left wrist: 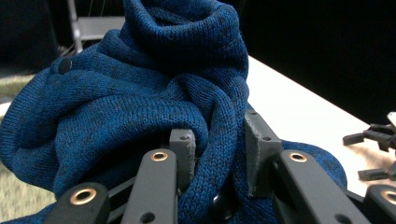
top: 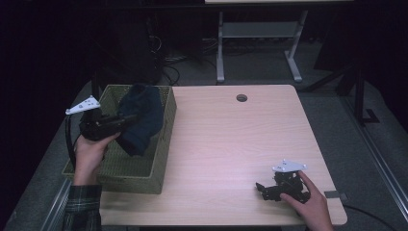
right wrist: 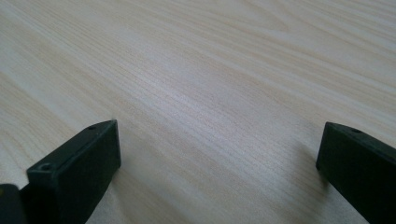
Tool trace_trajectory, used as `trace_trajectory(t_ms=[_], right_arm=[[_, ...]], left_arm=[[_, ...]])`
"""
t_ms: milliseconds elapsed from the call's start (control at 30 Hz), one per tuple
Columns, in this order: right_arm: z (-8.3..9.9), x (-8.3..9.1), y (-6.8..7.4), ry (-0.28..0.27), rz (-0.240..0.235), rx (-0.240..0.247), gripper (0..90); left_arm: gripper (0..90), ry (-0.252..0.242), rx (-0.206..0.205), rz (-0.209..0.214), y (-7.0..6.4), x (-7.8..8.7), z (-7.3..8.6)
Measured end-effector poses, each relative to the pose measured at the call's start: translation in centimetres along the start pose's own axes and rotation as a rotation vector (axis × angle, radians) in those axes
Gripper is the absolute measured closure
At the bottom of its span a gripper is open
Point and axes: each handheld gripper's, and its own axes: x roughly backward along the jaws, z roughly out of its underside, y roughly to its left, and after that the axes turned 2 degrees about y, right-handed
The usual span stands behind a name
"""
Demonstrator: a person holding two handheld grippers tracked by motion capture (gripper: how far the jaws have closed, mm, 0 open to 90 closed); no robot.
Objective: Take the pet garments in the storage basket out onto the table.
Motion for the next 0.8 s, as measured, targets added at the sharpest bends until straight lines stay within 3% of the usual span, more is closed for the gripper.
trace_trajectory(t_ms=[400,800], right_arm=[[0.0,0.0,0.0,0.0,0.0,0.0,0.0],[0.0,0.0,0.0,-0.001,-0.001,-0.001,0.0]], left_arm=[[68.7,-0.095,-0.059,0.062,-2.7,-0.2,-2.4],[68.6,-0.096,-0.086,0.141,-4.8,-2.7,-3.3]])
